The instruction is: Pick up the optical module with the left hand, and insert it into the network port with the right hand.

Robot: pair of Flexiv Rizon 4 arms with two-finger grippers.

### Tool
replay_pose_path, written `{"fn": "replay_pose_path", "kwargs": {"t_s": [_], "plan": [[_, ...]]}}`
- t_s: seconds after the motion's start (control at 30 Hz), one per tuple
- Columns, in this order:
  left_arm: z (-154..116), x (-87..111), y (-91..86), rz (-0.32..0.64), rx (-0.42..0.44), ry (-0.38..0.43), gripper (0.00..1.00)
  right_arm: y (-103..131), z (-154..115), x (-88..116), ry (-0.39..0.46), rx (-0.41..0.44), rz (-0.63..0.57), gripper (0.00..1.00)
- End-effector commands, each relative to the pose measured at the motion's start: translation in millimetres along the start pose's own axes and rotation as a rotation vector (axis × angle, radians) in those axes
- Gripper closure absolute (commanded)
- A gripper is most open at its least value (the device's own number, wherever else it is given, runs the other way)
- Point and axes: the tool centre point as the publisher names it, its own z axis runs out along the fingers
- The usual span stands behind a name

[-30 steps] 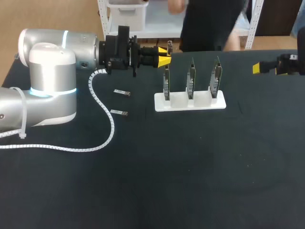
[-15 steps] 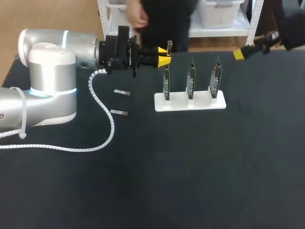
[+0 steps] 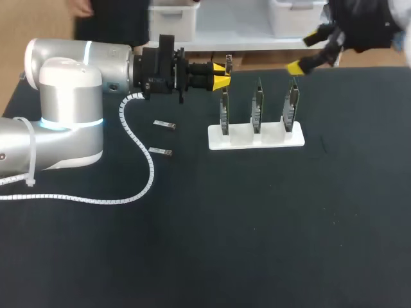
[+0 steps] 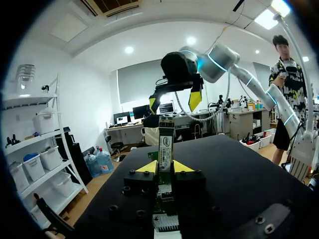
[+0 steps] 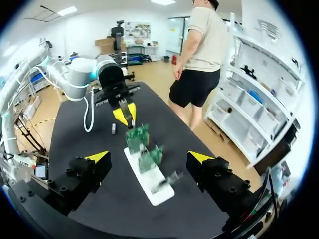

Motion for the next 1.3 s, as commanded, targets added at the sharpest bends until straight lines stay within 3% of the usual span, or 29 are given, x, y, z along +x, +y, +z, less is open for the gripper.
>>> {"fn": "replay_pose_path", "kwargs": {"t_s": [0.03,0.13,1.23,1.3], "plan": [[1,1.4,2.1,0.001,0.005,-0.001,1.00,-8,41,-13,-0.017,-0.287,-0.022,0.00],[1,1.4,2.1,0.001,0.005,-0.001,1.00,-7,45,-18,-0.018,-0.316,-0.019,0.00],[1,1.4,2.1,0.001,0.005,-0.001,1.00,-7,45,-18,-0.018,-0.316,-0.019,0.00],[1,1.4,2.1,0.001,0.005,-0.001,1.00,0,47,-32,0.002,-0.321,-0.077,0.00]]}}
